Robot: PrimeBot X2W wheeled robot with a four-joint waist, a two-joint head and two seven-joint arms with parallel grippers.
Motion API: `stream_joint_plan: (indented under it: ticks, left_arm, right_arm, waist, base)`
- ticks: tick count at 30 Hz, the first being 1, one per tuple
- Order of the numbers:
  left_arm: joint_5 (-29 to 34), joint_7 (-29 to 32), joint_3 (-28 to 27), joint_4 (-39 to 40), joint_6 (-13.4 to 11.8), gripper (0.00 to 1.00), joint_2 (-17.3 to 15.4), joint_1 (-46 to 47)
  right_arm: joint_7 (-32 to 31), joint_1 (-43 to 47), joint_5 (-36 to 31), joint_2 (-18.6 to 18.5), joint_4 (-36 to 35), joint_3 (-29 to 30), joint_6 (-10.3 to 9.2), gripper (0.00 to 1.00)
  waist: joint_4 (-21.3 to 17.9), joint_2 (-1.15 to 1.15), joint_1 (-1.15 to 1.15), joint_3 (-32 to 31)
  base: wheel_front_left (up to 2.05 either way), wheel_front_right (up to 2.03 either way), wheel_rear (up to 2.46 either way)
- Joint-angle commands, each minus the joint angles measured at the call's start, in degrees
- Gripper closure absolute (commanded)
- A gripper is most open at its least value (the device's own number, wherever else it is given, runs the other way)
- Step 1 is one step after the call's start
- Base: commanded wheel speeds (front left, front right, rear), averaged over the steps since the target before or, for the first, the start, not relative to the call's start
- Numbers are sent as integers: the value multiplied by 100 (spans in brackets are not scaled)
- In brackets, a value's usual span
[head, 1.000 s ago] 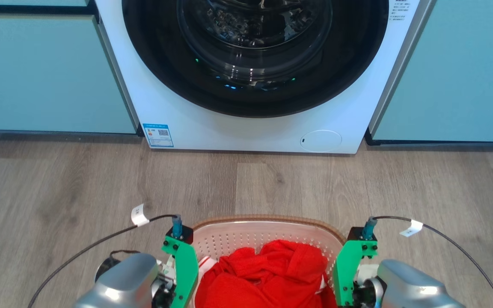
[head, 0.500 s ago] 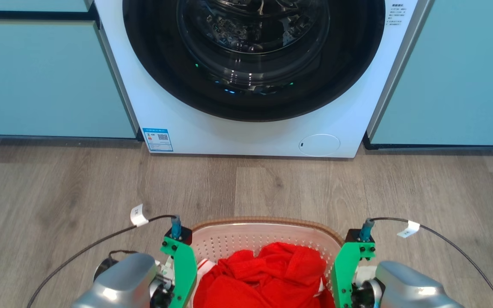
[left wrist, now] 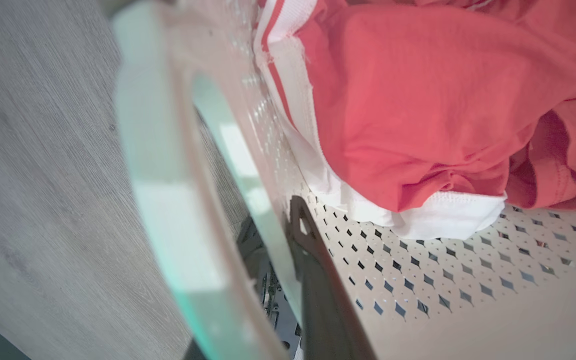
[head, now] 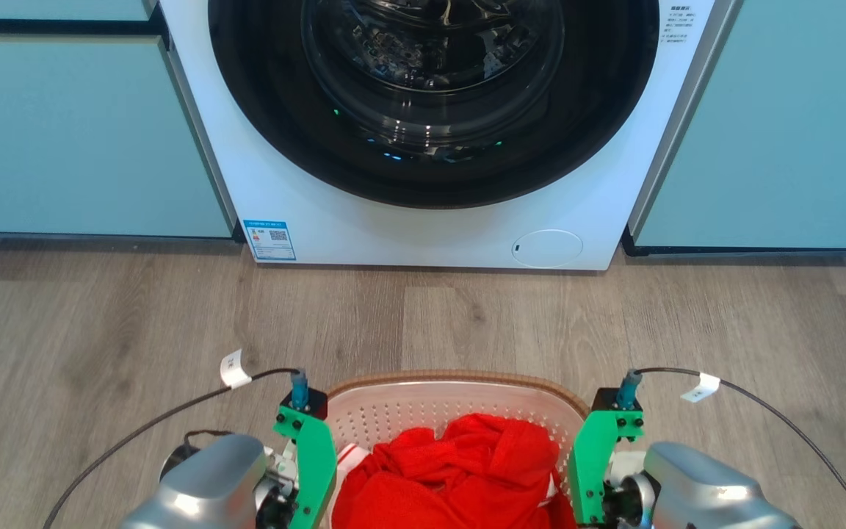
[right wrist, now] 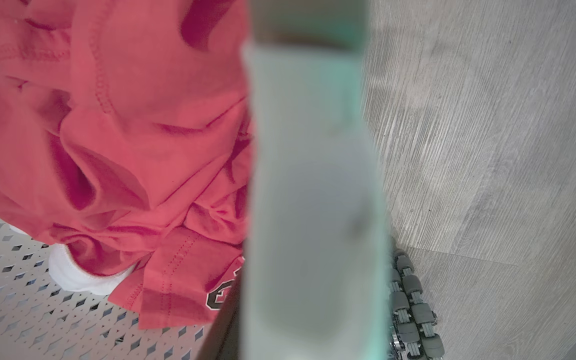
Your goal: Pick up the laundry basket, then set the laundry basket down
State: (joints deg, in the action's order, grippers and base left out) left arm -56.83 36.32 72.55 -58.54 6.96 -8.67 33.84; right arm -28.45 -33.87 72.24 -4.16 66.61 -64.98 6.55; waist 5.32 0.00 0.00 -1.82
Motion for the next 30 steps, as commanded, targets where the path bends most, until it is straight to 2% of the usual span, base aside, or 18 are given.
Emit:
stream_joint_plan:
  ticks: [1,23,30]
  left_arm:
    - [101,78,75,108,53,100,-78,203]
    - [66,20,79,60,53,100,-33,199]
    - [85,-245,49,-97,53,100,87,415]
  right_arm:
    - [84,-396,-8,128,-198,-63,94,100]
    - [173,-444,287,128,-116,-311,94,100]
    - [574,-689,330,128,-58,-296,94,100]
  waist:
    - [-1,0,0,-3]
    - [9,0,0,30]
    - [25,0,0,551]
  base:
    - [0,0,0]
    - [0,0,0]
    - [0,0,0]
